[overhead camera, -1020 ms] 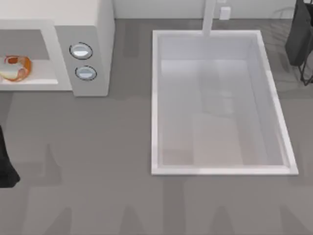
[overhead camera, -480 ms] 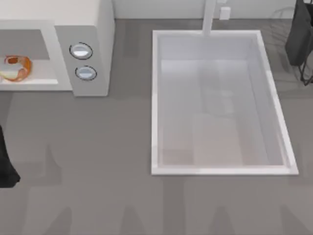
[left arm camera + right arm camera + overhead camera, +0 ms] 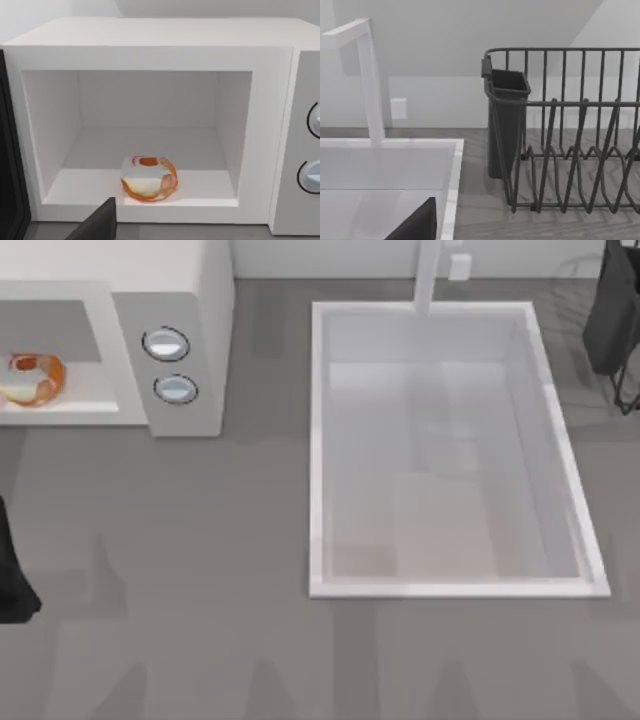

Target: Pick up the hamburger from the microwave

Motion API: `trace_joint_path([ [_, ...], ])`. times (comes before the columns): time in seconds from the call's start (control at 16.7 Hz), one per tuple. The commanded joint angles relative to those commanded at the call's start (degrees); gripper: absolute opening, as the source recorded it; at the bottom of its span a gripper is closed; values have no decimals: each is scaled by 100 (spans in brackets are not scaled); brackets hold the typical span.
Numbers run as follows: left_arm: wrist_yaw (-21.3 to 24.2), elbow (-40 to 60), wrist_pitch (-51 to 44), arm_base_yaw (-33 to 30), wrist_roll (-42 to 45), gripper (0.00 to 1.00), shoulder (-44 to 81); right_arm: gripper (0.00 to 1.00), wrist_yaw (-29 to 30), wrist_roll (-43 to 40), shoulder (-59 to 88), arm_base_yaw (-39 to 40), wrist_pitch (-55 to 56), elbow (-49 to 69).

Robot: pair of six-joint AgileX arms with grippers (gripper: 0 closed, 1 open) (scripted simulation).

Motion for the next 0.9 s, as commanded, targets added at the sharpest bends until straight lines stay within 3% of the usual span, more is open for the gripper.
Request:
trace_joint_path([
  [0.48, 35, 207, 268, 27, 14, 100, 555, 100, 0, 0, 0, 0, 0, 0],
  [0.9, 215, 1263, 1639, 166, 86, 100, 3390, 100, 0, 0, 0, 0, 0, 0],
])
